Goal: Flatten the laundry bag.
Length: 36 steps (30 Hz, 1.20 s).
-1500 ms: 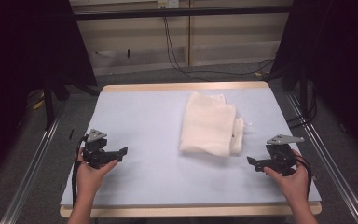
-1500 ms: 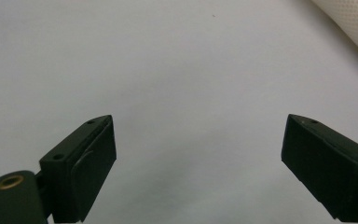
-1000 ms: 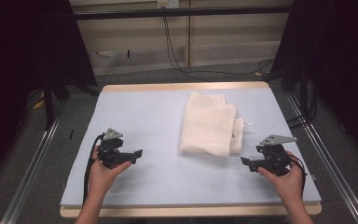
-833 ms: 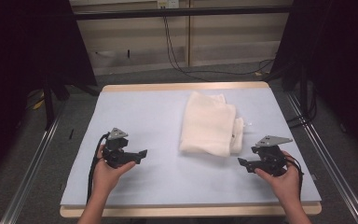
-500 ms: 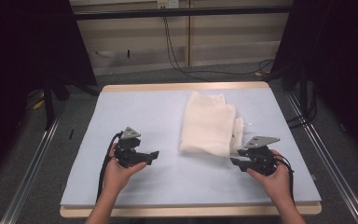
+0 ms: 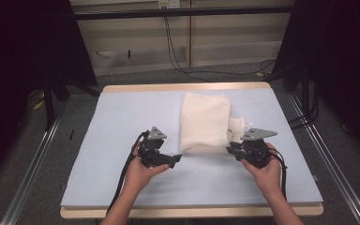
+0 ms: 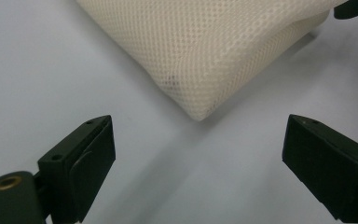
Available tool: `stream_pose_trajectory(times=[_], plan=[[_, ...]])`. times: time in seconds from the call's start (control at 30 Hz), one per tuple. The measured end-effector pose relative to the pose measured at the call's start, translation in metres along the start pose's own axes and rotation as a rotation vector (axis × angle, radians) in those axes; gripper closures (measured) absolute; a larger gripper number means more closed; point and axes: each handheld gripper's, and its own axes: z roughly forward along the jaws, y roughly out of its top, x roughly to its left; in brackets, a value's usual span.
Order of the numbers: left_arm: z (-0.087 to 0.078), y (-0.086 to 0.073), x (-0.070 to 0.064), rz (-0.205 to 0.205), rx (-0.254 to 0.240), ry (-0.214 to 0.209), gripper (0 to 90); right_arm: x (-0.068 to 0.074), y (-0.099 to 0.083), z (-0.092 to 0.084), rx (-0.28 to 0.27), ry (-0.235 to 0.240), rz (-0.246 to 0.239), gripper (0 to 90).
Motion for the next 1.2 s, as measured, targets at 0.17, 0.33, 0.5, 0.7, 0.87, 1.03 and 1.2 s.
stream_pose_trajectory(times=[0.17, 0.33, 0.5, 0.7, 0.87, 1.03, 1.2], plan=[[0.005, 0.007, -0.003, 0.006, -0.010, -0.006, 10.5, 0.002, 0.003, 0.003, -0.003, 0.008, -0.005, 74.1], [0.015, 0.018, -0.007, 0.027, -0.009, -0.022, 13.4, 0.003, 0.005, 0.005, -0.001, 0.016, -0.011, 74.7], [0.025, 0.030, -0.013, 0.065, -0.012, -0.041, 17.7, 0.004, 0.005, 0.005, 0.002, 0.006, -0.014, 74.8], [0.034, 0.041, -0.018, 0.093, -0.009, -0.042, 24.9, 0.005, 0.005, 0.006, 0.001, 0.018, -0.012, 74.9], [0.040, 0.049, -0.025, 0.121, 0.004, -0.070, 31.8, 0.005, 0.005, 0.006, -0.001, 0.026, -0.012, 75.1], [0.045, 0.052, -0.027, 0.138, 0.001, -0.038, 43.8, 0.006, 0.005, 0.007, -0.001, 0.023, -0.013, 75.1], [0.043, 0.052, -0.021, 0.101, 0.015, -0.023, 62.6, 0.006, 0.005, 0.007, -0.005, 0.032, -0.011, 74.3]])
